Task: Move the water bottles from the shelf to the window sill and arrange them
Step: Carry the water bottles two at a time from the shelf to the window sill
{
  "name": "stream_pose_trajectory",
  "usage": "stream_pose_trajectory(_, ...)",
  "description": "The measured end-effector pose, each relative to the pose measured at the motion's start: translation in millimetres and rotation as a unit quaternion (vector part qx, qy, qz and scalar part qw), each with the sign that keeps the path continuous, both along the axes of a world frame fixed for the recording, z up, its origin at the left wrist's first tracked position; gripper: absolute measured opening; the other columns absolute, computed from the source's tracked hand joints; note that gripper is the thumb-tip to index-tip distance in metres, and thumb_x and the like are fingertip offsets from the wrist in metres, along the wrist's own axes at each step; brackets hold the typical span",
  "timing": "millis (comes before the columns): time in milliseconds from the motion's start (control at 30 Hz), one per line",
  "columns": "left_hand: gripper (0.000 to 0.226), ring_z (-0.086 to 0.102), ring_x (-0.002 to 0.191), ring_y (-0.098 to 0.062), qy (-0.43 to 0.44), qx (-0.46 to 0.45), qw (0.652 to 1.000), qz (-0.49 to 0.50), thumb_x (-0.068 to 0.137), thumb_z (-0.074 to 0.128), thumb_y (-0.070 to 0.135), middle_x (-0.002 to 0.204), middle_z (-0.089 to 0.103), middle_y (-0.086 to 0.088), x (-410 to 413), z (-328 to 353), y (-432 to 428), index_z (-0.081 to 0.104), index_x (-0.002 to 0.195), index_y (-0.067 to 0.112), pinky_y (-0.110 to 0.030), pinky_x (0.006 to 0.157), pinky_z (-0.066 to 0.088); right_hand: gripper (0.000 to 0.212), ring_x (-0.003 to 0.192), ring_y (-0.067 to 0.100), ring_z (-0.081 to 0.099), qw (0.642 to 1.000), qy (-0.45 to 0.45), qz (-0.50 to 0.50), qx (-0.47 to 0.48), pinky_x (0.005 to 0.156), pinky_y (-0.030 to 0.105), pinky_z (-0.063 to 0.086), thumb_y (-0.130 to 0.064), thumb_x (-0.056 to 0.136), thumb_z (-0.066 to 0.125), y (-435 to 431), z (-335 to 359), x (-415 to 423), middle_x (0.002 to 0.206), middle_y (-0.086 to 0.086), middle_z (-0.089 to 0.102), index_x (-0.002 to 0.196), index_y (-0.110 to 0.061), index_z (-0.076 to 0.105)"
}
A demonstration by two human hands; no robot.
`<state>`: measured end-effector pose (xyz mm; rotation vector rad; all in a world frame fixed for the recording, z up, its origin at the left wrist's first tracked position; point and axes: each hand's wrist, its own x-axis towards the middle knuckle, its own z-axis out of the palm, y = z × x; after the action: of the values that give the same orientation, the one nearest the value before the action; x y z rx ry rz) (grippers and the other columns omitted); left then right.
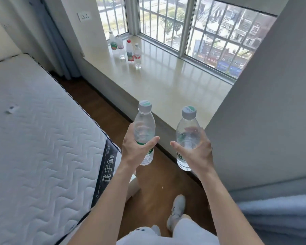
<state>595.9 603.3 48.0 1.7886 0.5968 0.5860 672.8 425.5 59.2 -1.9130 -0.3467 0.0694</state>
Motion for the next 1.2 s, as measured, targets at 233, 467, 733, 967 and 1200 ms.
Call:
stream_pose_trajectory(233, 0.059, 0.063, 0.096, -0.002, 0.008, 0.005, 0.999, 0.049, 0.067, 0.086, 0.042, 0.103, 0.062, 0.015, 64.3, -3.4, 52.5, 0.045, 0.108, 0.051, -0.012, 0.073, 0.048, 0.055, 0.091, 0.001, 0.066, 0.997, -0.011, 0.075, -0.006, 0.073, 0.011, 0.049, -0.036, 0.066, 0.091, 66.9, -8.5, 83.9, 0.102, -0.011, 0.066, 0.107, -0.026, 0.056)
stream_pose_trajectory(467, 0.059, 0.062, 0.095, -0.001, -0.005, 0.005, 0.993, 0.114, 0.067, 0.087, 0.039, 0.103, 0.062, 0.013, 164.6, 5.6, 111.2, 0.051, 0.113, 0.033, -0.013, 0.074, 0.050, 0.052, 0.085, -0.003, 0.065, 0.989, -0.005, 0.146, 0.012, 0.071, 0.008, 0.047, -0.029, 0.066, 0.093, 143.2, 3.5, 205.4, 0.096, -0.011, 0.067, 0.104, -0.023, 0.057)
stream_pose_trajectory(733, 0.056, 0.060, 0.098, 0.000, -0.013, 0.015, 0.982, 0.187, 0.068, 0.086, 0.038, 0.103, 0.060, 0.019, 243.0, 15.8, 169.1, 0.050, 0.111, 0.040, -0.015, 0.078, 0.050, 0.051, 0.083, 0.000, 0.066, 0.976, -0.004, 0.217, 0.036, 0.074, 0.011, 0.048, -0.026, 0.066, 0.092, 232.6, 16.0, 306.0, 0.091, -0.015, 0.067, 0.105, -0.021, 0.059)
stream_pose_trajectory(967, 0.059, 0.059, 0.101, 0.001, -0.001, 0.027, 0.969, 0.244, 0.069, 0.086, 0.038, 0.106, 0.059, 0.020, 265.6, 10.4, 224.5, 0.048, 0.115, 0.039, -0.009, 0.078, 0.046, 0.051, 0.086, 0.006, 0.068, 0.958, 0.020, 0.284, 0.028, 0.078, 0.030, 0.056, -0.034, 0.066, 0.091, 302.9, 8.1, 332.5, 0.092, -0.013, 0.069, 0.104, -0.025, 0.059)
stream_pose_trajectory(1200, 0.058, 0.056, 0.100, 0.008, -0.008, 0.017, 0.965, 0.260, 0.070, 0.087, 0.031, 0.105, 0.058, 0.023, 290.5, -10.4, 306.8, 0.053, 0.117, 0.029, -0.009, 0.078, 0.044, 0.052, 0.084, 0.004, 0.067, 0.955, 0.027, 0.294, 0.004, 0.077, 0.028, 0.056, -0.032, 0.066, 0.092, 385.7, -8.8, 360.1, 0.092, -0.013, 0.069, 0.105, -0.024, 0.059)
